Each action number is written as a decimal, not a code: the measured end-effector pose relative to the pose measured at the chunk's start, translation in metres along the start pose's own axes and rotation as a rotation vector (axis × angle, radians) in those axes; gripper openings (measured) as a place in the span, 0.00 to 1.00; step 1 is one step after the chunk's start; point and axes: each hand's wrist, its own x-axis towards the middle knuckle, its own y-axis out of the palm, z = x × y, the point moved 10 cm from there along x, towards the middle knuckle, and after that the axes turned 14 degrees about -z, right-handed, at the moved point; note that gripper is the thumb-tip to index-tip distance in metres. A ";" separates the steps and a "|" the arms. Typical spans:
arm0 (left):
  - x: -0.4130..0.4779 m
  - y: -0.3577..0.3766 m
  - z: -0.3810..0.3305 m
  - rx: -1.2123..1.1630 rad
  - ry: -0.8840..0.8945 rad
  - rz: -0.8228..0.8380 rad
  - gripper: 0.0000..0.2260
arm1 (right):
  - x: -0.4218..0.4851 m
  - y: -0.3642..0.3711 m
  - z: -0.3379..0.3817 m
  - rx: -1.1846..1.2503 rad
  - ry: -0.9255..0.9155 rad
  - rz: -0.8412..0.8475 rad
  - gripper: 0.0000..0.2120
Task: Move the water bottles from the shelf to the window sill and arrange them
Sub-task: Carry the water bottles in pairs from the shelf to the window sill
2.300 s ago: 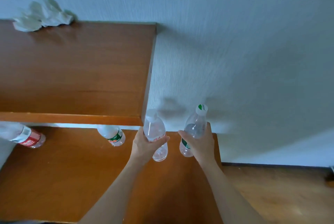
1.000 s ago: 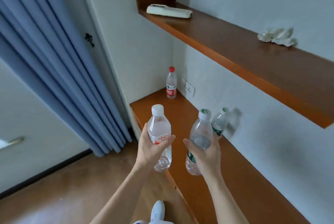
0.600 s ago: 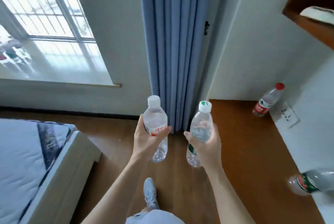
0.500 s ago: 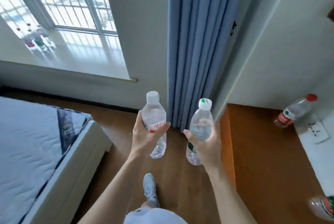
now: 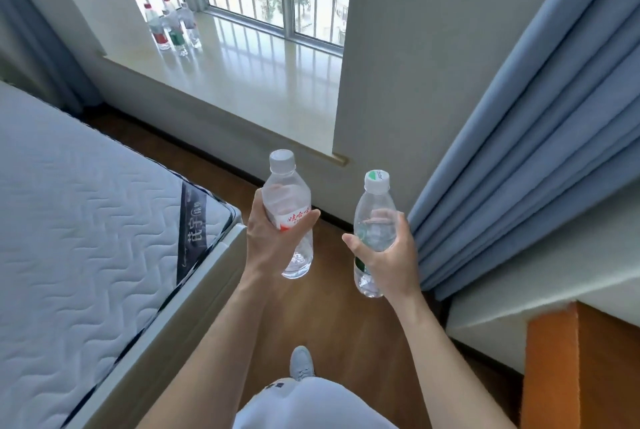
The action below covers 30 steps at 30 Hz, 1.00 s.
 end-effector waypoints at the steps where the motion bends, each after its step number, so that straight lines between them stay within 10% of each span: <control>1: 0.019 0.001 0.001 0.002 0.006 -0.011 0.26 | 0.013 0.015 0.006 -0.002 -0.008 0.006 0.27; 30: 0.400 0.062 0.026 0.211 -0.010 -0.383 0.32 | 0.345 0.370 0.079 0.028 -0.143 0.426 0.29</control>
